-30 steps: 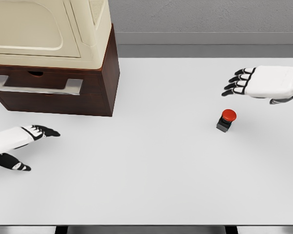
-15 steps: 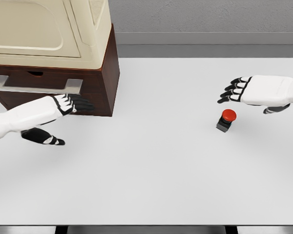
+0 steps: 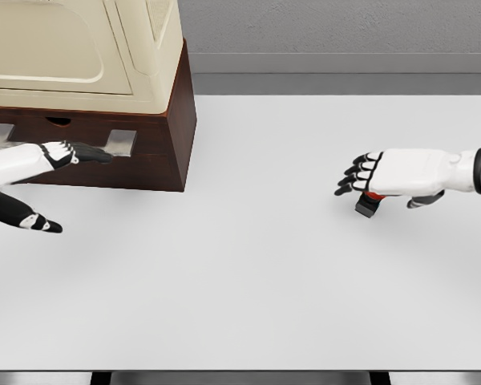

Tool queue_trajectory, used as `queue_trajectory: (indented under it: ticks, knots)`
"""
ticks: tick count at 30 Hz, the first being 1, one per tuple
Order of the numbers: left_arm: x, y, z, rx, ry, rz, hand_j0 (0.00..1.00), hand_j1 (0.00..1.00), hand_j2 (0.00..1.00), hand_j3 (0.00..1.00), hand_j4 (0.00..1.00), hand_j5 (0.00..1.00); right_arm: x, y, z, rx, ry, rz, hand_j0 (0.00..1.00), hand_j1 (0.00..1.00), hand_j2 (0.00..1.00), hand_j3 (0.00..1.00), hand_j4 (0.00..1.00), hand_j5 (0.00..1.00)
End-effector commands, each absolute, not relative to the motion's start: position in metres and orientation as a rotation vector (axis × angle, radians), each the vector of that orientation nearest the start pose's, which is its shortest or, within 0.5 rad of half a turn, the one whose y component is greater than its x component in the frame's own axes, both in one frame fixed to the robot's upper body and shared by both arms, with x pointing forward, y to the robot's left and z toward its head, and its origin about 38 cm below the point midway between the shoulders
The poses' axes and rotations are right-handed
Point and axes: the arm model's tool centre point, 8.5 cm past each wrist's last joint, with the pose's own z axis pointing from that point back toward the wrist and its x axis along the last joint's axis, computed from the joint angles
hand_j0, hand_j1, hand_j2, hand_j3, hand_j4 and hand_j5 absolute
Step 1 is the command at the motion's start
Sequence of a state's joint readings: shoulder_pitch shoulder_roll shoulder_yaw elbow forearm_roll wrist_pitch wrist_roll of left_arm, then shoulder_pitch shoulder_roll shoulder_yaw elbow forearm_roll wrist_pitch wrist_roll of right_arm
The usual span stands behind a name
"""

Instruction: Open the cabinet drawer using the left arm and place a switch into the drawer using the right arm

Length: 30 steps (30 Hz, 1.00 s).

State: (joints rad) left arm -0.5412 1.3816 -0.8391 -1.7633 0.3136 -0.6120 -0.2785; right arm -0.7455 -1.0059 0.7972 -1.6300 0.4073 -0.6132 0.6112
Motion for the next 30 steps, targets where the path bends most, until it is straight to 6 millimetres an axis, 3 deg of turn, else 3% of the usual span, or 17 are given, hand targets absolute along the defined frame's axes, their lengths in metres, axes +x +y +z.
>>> queue_trajectory:
  ticks: [1,5,10,13,16,24,26,30]
  knots:
    - [0.309,0.402,0.249,0.006,-1.387,-1.652,1.0,1.0,1.0,1.0,1.0,1.0,0.405,-0.304,0.23,0.517,1.557,-3.18,1.0,1.0,1.0,1.0,1.0,1.0]
    - [0.304,0.404,0.241,-0.02,-1.358,-1.636,1.0,1.0,1.0,1.0,1.0,1.0,0.416,-0.31,0.225,0.533,1.573,-3.213,1.0,1.0,1.0,1.0,1.0,1.0]
    - [0.308,0.392,0.249,-0.21,-1.38,-1.539,1.0,1.0,1.0,1.0,1.0,1.0,0.424,-0.312,0.217,0.527,1.586,-3.241,1.0,1.0,1.0,1.0,1.0,1.0]
    - [0.328,0.346,0.264,-0.428,-1.485,-1.594,1.0,1.0,1.0,1.0,1.0,1.0,0.427,-0.313,0.215,0.53,1.597,-3.251,1.0,1.0,1.0,1.0,1.0,1.0]
    - [0.332,0.347,0.275,-0.489,-1.551,-1.464,1.0,1.0,1.0,1.0,1.0,1.0,0.426,-0.312,0.207,0.501,1.573,-3.271,1.0,1.0,1.0,1.0,1.0,1.0]
    - [0.341,0.371,0.288,-0.364,-1.527,-1.468,1.0,1.0,1.0,1.0,1.0,1.0,0.423,-0.312,0.195,0.456,1.525,-3.306,1.0,1.0,1.0,1.0,1.0,1.0]
    - [0.343,0.369,0.284,-0.339,-1.486,-1.495,1.0,1.0,1.0,1.0,1.0,1.0,0.424,-0.312,0.196,0.461,1.526,-3.304,1.0,1.0,1.0,1.0,1.0,1.0]
    - [0.347,0.374,0.295,-0.262,-1.465,-1.533,1.0,1.0,1.0,1.0,1.0,1.0,0.424,-0.313,0.196,0.464,1.524,-3.308,1.0,1.0,1.0,1.0,1.0,1.0]
